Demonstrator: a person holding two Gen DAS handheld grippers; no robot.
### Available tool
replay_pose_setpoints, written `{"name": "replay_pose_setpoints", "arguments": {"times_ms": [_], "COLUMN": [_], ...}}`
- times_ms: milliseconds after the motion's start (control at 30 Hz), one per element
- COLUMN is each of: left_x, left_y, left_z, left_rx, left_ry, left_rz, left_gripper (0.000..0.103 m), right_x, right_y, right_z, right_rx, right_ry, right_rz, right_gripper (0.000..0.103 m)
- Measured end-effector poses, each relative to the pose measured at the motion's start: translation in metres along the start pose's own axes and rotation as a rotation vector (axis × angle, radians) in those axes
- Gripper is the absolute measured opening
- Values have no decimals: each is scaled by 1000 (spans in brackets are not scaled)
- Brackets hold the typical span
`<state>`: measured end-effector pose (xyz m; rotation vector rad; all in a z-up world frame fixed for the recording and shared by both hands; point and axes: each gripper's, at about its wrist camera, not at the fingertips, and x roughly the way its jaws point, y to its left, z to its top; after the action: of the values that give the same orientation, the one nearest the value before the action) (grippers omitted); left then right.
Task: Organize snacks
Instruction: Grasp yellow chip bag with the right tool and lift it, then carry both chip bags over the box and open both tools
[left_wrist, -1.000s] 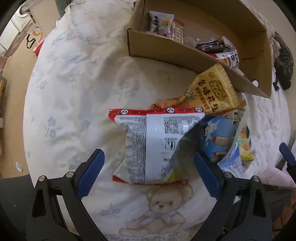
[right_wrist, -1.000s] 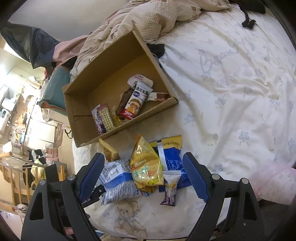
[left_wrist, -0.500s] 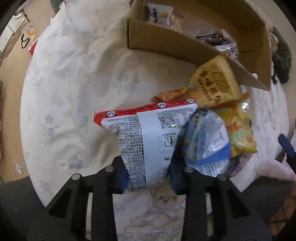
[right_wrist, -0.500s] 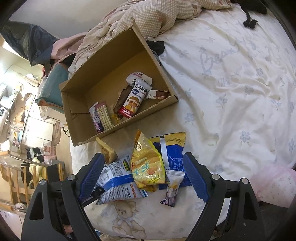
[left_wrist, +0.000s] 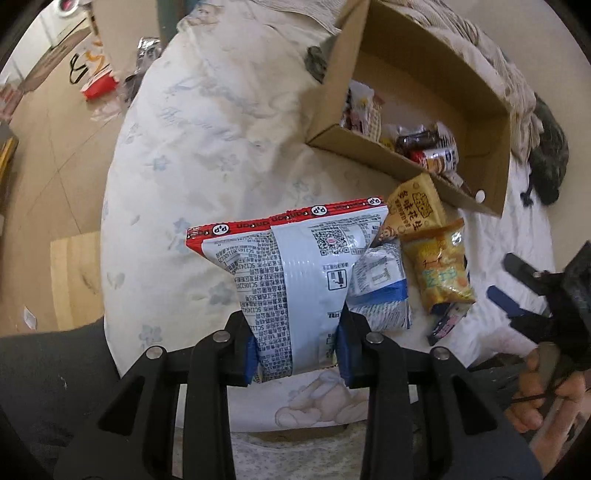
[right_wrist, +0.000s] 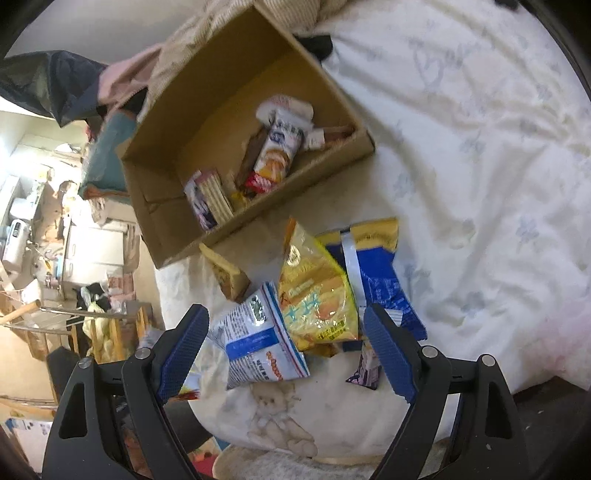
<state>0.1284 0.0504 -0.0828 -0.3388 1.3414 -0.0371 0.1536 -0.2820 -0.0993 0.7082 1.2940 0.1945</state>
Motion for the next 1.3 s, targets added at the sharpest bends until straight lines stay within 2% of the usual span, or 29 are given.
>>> {"name": "replay_pose_setpoints", "arguments": {"times_ms": [200,300,400,500,533,567,600,700,833,900,967,1000,1033,1067,1167,1300], "left_x": [5,8,8,7,7,7,7,4,7,11,14,15,16,16,16,17], "left_y": [-3,-11,-15,-15,-14,-14,-13,-13,-11,-10,-11,-11,-11,-10,-8,-4], "left_z": [4,4,6,7,7,7,7,9,11,11,11,11,12,12,13,13], "left_rx": [-13,1,11,7,3,-1,-5,-14,-23,-24,-18,-15,-12,-10,-15,-27], "left_ry": [-12,-18,-26,-31,-29,-28,-30,-56,-57,-44,-39,-41,-46,-50,-59,-57], "left_rz": [6,2,-1,-3,-6,-7,-6,12,23,27,36,45,56,63,75,80], "left_gripper": [29,29,29,29,29,29,29,29,29,29,29,29,29,29,29,29], "right_x": [20,29,34,44,47,49,50,56,76,85,89,89,88,85,68,36], "right_y": [8,19,27,22,21,23,27,36,35,35,40,42,43,42,41,32], "right_z": [8,12,13,11,10,9,7,2,-5,-8,-11,-11,-12,-13,-14,-12], "right_rx": [-28,-68,-135,-122,-124,-139,-161,-199,-229,-248,-281,-293,-302,-305,-310,-266], "right_ry": [32,35,23,59,76,88,104,146,199,222,221,210,199,192,158,94], "right_rz": [-55,-47,-139,-195,-189,-174,-148,-94,-211,-231,-238,-242,-245,-237,-210,-153], "right_gripper": [84,84,83,83,82,74,70,67,67,66,53,50,38,34,28,27]}}
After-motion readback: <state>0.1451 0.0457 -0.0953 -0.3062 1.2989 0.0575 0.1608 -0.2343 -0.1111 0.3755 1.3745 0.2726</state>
